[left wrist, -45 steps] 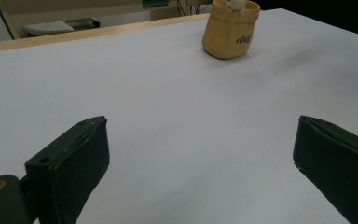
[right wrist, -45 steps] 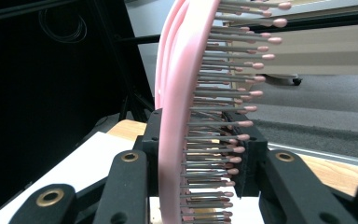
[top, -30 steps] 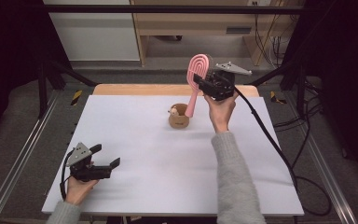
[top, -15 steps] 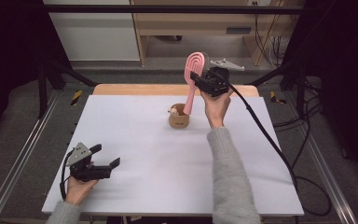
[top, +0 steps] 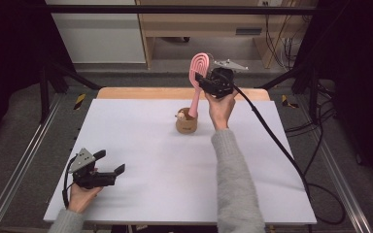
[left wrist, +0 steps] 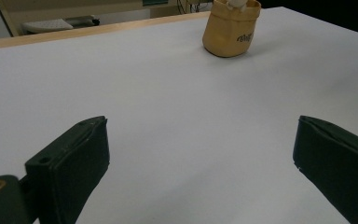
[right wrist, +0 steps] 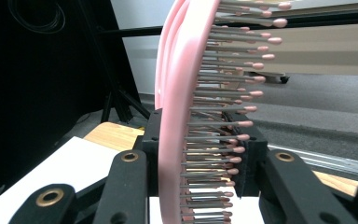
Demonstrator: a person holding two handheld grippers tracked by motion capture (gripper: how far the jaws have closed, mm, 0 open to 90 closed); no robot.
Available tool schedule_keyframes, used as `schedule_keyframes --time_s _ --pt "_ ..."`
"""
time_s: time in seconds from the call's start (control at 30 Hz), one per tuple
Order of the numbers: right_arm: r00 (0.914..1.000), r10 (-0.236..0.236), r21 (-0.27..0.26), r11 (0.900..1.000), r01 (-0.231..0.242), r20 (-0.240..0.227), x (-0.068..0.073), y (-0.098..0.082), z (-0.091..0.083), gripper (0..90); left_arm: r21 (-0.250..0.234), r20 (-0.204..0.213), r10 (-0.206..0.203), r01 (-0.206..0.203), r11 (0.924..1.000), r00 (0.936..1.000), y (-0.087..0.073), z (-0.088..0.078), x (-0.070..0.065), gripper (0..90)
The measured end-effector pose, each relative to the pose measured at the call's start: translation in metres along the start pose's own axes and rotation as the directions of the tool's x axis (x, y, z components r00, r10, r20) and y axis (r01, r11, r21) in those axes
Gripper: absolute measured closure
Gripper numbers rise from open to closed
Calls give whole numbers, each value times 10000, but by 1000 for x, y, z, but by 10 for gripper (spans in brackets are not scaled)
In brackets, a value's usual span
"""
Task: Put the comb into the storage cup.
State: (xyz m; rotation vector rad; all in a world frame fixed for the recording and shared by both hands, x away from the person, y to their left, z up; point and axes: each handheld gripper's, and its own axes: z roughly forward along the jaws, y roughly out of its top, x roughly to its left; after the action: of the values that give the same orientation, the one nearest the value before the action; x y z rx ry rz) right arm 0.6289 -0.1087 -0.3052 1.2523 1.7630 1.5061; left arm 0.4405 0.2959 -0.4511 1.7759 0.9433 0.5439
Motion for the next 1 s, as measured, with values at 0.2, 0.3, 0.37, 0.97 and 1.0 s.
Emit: schedule_keyframes --time_s 0.2,0.3,0.37,0.97,1.0 --pt "9999 9 99 10000 -10 121 -1 -2 7 646 6 -11 -13 13 10000 10000 0 0 0 35" --pt "9998 21 104 9999 -23 177 -3 -2 10 646 42 -17 7 -7 10000 10000 0 0 1 35" --pt "9998 37 106 9999 -40 207 -2 -3 13 646 40 -12 -13 13 10000 10000 0 0 1 35" --pt "9994 -91 373 9993 78 329 0 -15 25 645 100 -16 3 -3 10000 10000 0 1 0 35" --pt "9993 -82 370 9993 68 361 1 -15 25 645 102 -26 11 -11 9999 10000 0 1 0 35"
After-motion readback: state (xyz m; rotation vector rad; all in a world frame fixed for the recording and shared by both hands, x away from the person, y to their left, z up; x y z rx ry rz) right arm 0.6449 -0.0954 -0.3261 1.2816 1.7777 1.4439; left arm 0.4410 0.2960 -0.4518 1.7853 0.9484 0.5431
